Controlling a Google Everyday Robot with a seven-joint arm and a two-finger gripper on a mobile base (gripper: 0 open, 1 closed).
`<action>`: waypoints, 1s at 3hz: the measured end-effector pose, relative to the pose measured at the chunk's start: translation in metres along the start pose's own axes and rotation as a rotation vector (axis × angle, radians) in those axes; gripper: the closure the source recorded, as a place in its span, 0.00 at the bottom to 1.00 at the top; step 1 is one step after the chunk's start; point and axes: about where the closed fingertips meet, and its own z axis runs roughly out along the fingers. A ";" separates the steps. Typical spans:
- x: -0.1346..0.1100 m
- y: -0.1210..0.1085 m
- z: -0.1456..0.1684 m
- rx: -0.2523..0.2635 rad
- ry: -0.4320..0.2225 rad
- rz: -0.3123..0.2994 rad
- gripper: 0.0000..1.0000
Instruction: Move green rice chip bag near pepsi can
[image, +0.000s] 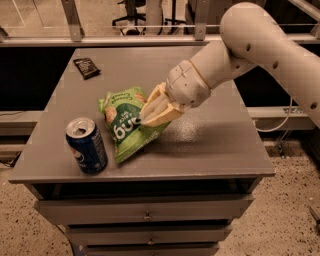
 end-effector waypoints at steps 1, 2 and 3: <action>-0.007 0.003 -0.003 -0.008 0.006 0.000 0.31; -0.012 0.007 -0.005 -0.011 0.008 0.003 0.07; -0.014 0.011 -0.010 -0.004 0.014 0.010 0.00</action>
Offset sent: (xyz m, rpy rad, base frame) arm -0.0180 -0.0056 0.0172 -0.0161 0.0126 -0.0019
